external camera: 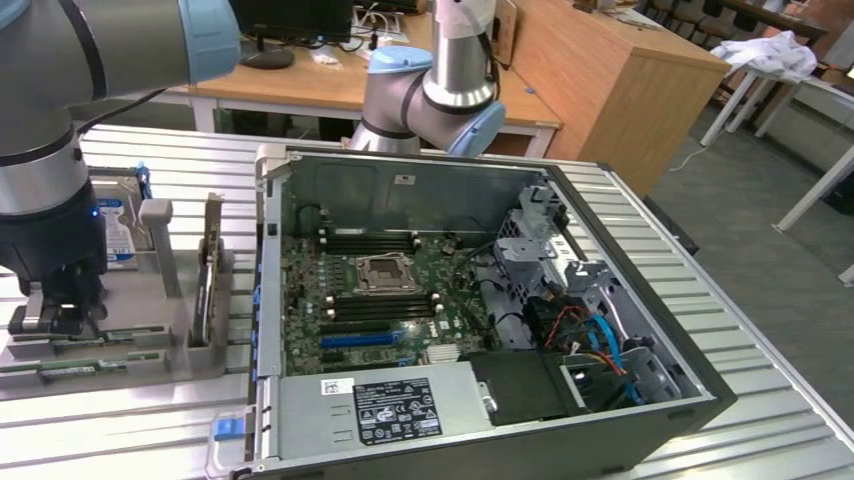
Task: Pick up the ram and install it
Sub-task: 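Pick up the ram and move it above insertion slot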
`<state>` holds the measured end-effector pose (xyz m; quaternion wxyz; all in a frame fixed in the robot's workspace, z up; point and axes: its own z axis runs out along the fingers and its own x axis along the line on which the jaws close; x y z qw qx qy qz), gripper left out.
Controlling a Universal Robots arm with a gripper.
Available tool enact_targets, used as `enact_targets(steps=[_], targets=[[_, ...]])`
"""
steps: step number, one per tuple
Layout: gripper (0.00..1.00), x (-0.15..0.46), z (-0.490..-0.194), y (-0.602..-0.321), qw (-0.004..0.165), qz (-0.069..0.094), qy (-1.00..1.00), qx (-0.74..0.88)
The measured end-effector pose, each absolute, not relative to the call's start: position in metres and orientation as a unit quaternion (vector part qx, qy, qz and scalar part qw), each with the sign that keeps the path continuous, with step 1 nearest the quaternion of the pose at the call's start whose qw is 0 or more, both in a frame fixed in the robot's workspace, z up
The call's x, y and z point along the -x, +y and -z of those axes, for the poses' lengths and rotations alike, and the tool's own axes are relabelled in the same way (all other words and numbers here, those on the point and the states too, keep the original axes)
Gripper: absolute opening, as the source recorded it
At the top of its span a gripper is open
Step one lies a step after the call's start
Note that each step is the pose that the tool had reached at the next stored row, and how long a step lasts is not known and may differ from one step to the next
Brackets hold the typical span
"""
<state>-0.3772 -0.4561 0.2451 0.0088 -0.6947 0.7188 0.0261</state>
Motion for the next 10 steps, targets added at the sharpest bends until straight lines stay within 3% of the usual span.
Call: enact_targets(steps=[10], targets=[[0.3,0.3772,-0.2435,-0.4574,0.009,-0.026,0.719,0.695]])
